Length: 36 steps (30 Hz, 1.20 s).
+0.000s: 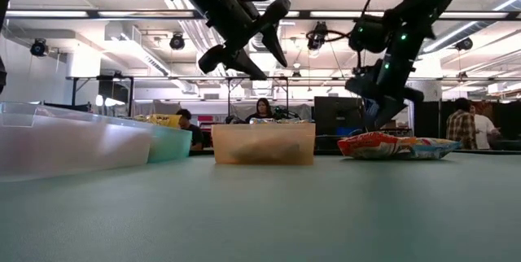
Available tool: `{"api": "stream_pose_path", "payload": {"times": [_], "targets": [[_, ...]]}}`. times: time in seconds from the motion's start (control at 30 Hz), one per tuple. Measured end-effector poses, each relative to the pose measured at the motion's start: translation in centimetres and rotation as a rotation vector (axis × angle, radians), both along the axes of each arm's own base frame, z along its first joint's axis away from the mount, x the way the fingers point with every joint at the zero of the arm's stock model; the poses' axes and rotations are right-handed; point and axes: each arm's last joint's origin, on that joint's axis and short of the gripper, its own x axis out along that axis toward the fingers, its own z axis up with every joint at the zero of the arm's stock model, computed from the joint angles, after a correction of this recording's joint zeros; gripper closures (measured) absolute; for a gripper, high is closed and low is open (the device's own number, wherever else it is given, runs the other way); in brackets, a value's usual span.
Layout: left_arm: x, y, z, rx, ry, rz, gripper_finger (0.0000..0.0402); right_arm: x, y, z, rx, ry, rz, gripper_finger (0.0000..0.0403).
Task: Sort Maruchan noodles
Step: Put the orange noodle pack into the white bin
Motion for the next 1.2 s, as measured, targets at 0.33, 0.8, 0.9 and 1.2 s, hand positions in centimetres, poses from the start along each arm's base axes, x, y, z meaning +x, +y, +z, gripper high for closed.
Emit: {"api": "stream_pose_path", "payload": {"times": [0.33, 0.8, 0.9, 1.2], "targets": [[0.1, -1.0, 0.0, -0.006, -0.004, -0.021, 0.0192, 0.3, -1.8, -1.3, -0.031, 0.187, 0.231, 0.0255], [0.1, -1.5, 0.0, -0.021, -0.014, -0.023, 0.0192, 1.5, 0.6, -2.5, 0.372, -0.057, 0.123, 0.0255], [0.1, -1.5, 0.0, -0.02, -0.016, -0.014, 0.0192, 2.0, 1.9, -2.0, 0.439, -0.11, 0.057, 0.0255], [0.1, -1.5, 0.0, -0.011, -0.017, -0.002, 0.0192, 3.7, 5.8, 1.0, 0.295, -0.142, 0.416, 0.0255]]}}
